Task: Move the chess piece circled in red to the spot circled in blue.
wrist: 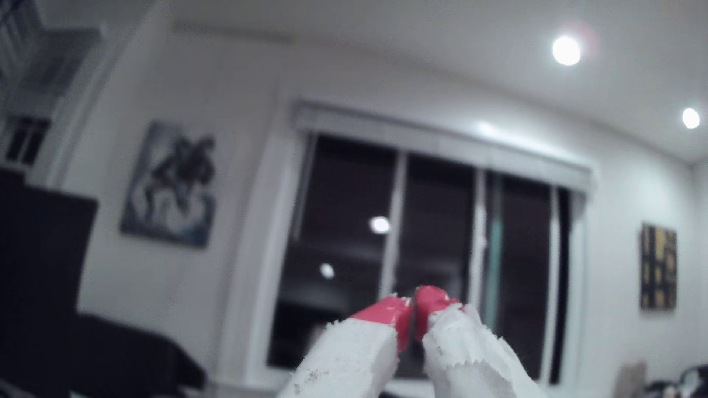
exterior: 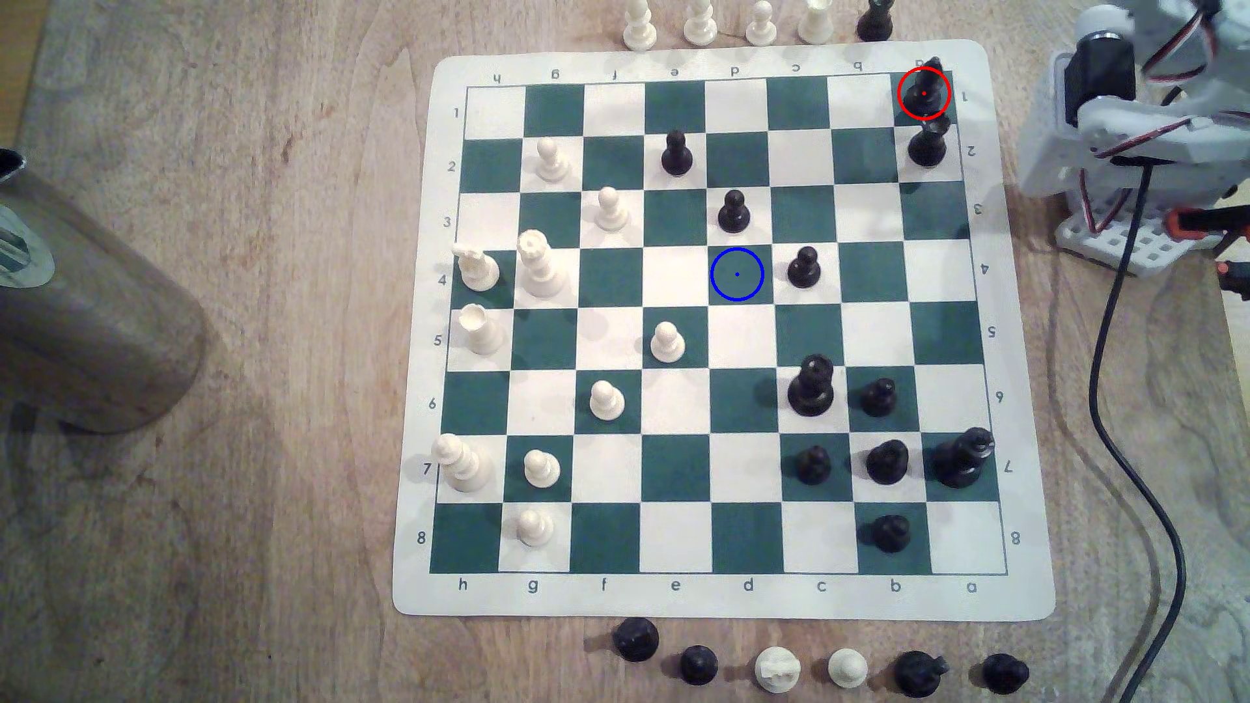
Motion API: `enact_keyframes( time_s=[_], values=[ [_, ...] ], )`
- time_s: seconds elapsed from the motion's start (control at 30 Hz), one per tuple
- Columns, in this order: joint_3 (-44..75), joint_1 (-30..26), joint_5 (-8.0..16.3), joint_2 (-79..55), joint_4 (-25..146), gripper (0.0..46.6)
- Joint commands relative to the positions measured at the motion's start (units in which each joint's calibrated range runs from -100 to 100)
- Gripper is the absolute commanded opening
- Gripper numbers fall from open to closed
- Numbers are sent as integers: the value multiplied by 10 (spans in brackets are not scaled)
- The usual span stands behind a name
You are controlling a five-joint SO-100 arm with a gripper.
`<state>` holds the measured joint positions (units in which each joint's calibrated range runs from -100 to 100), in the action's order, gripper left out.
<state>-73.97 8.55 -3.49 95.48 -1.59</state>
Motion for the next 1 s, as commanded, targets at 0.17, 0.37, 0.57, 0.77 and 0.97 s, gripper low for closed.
enact_keyframes(
  time_s=[0.17, 0.37, 0.57, 0.77, 0.97],
  values=[
    [226, 111, 7, 2, 447, 91],
    [259, 156, 31, 4, 686, 63],
    [255, 200, 64, -46, 864, 70],
    [254, 209, 103, -126, 914, 107],
    [252, 208, 126, -259, 926, 133]
  ],
)
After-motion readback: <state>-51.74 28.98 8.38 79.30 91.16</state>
